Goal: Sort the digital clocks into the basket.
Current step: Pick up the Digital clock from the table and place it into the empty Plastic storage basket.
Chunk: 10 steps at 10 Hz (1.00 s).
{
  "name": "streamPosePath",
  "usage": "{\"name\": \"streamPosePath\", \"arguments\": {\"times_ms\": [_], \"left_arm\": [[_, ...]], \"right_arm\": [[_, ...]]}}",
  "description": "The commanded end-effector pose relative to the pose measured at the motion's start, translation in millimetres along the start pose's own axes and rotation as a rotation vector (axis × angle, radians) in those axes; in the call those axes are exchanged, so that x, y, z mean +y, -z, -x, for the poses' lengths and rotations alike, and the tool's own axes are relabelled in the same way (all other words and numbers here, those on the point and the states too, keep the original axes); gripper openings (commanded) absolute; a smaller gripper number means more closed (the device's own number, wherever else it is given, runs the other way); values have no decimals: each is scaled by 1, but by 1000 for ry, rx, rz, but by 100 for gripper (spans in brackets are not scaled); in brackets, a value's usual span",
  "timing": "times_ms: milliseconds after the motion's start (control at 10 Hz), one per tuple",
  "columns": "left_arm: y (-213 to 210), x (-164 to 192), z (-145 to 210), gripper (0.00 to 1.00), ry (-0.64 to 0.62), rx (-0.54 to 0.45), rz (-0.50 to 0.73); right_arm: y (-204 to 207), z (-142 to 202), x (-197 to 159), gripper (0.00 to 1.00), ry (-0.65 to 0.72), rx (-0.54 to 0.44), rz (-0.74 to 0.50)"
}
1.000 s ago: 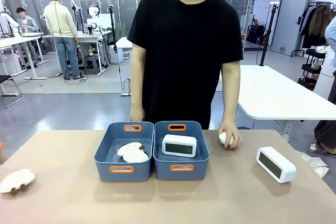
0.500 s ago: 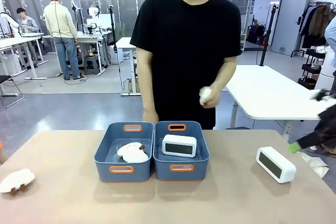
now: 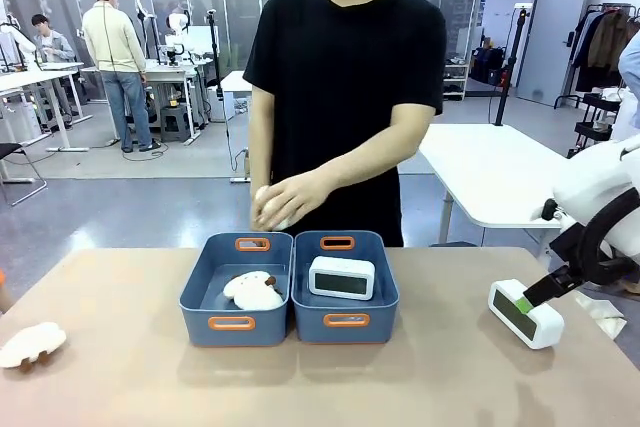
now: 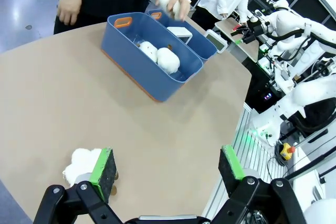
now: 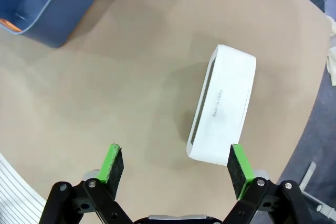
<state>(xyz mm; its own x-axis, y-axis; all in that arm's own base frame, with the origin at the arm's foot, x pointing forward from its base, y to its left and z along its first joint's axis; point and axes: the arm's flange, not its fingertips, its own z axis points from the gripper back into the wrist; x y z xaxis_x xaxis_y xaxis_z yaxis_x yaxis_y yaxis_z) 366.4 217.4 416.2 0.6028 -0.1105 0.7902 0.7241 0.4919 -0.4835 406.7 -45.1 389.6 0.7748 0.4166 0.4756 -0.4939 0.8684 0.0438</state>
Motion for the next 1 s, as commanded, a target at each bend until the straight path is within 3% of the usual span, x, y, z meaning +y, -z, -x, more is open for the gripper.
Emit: {"name": "streamPosePath", "arguments": {"times_ms": [0, 100, 200, 500, 900], "left_arm": [[-1, -3, -2, 100, 2, -2, -1], [-1, -3, -2, 100, 2, -2, -1], [-1, -3, -2, 100, 2, -2, -1], [-1, -3, -2, 100, 2, -2, -1], [-1, -3, -2, 100, 2, -2, -1]], "right_arm": [[-11, 0, 0, 100, 5, -16, -14], [0, 0, 0, 100, 0, 0, 0], [11, -15, -15, 100, 6, 88, -21], [53, -59, -54, 100, 63, 212, 23], [97, -63, -60, 100, 100, 302, 50]]}}
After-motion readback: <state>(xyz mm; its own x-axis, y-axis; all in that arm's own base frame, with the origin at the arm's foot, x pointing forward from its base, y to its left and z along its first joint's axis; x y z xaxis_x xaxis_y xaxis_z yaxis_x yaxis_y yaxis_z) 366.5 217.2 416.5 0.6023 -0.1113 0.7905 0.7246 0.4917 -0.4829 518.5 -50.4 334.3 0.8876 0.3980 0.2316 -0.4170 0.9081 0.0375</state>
